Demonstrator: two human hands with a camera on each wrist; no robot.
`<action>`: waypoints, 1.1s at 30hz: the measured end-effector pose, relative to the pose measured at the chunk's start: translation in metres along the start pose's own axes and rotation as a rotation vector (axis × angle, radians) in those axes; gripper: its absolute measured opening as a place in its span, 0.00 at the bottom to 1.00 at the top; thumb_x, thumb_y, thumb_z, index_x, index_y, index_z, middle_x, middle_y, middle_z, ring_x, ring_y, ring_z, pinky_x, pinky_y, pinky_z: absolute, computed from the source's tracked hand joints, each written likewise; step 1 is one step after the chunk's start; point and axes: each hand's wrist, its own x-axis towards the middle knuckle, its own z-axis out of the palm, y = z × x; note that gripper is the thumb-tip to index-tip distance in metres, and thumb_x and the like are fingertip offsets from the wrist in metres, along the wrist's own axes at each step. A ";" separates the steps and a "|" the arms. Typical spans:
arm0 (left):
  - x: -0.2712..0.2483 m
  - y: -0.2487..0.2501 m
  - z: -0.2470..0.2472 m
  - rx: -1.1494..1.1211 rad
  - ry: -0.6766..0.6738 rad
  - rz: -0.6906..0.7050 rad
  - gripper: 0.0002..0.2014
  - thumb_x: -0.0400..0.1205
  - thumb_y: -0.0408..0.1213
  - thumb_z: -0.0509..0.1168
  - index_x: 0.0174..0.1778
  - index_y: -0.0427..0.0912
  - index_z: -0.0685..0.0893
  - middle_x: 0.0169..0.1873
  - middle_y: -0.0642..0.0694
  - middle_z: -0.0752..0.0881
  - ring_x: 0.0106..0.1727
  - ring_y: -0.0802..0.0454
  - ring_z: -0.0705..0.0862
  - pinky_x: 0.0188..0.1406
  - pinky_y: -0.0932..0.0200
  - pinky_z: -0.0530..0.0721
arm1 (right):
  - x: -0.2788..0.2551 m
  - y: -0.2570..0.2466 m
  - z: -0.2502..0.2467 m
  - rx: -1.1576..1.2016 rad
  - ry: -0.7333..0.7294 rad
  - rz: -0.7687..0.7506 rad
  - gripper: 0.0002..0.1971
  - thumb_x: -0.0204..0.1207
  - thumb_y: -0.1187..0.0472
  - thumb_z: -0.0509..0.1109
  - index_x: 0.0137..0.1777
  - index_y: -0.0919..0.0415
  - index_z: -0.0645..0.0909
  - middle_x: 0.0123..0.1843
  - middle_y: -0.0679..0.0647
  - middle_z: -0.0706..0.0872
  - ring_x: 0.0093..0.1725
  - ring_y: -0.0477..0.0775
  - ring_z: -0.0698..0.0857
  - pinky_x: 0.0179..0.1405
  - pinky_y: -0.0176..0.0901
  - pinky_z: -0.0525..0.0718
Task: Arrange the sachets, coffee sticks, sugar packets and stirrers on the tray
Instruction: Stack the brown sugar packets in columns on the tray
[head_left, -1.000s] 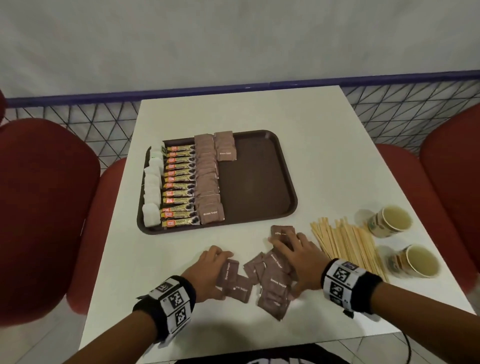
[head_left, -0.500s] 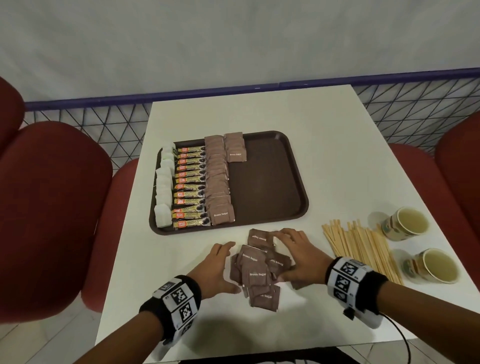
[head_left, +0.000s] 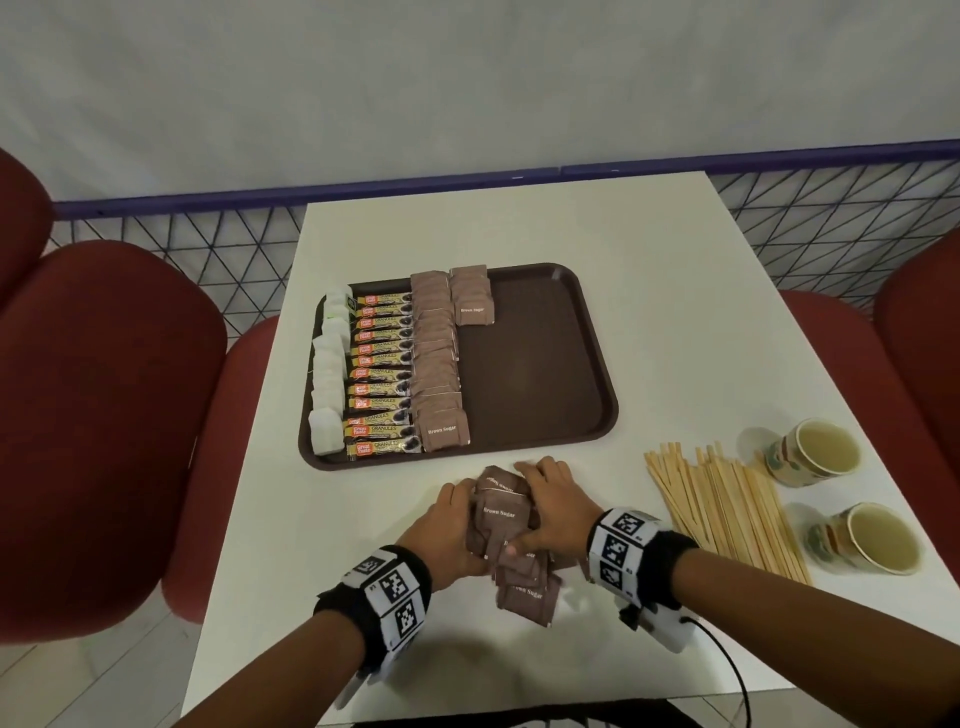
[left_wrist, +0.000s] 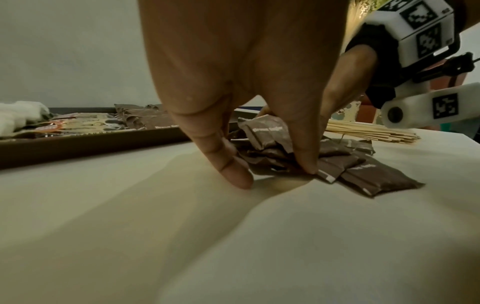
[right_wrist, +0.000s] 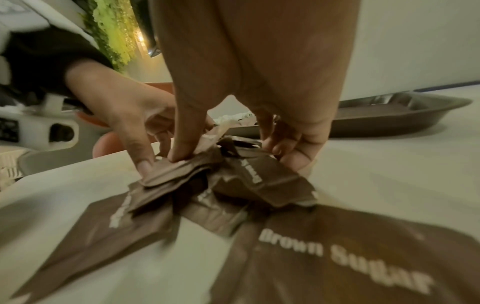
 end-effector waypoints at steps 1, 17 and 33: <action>0.000 0.000 0.000 -0.008 0.001 -0.004 0.47 0.69 0.42 0.77 0.78 0.45 0.56 0.70 0.46 0.67 0.70 0.50 0.73 0.62 0.63 0.75 | 0.001 0.000 -0.001 -0.005 -0.003 -0.001 0.49 0.61 0.47 0.80 0.77 0.59 0.58 0.69 0.58 0.65 0.70 0.58 0.64 0.70 0.51 0.71; 0.006 -0.004 -0.001 -0.107 0.044 -0.014 0.24 0.71 0.34 0.74 0.51 0.48 0.64 0.48 0.46 0.81 0.40 0.52 0.80 0.45 0.53 0.85 | 0.007 -0.022 -0.003 -0.264 -0.066 -0.029 0.43 0.56 0.49 0.82 0.69 0.59 0.65 0.65 0.57 0.69 0.66 0.58 0.69 0.63 0.54 0.75; 0.001 -0.010 -0.009 -0.380 0.175 -0.020 0.11 0.79 0.44 0.67 0.52 0.47 0.73 0.52 0.50 0.84 0.50 0.54 0.84 0.47 0.68 0.81 | 0.011 -0.021 -0.003 -0.104 -0.083 -0.108 0.26 0.67 0.63 0.72 0.63 0.57 0.65 0.64 0.56 0.74 0.63 0.58 0.71 0.60 0.51 0.68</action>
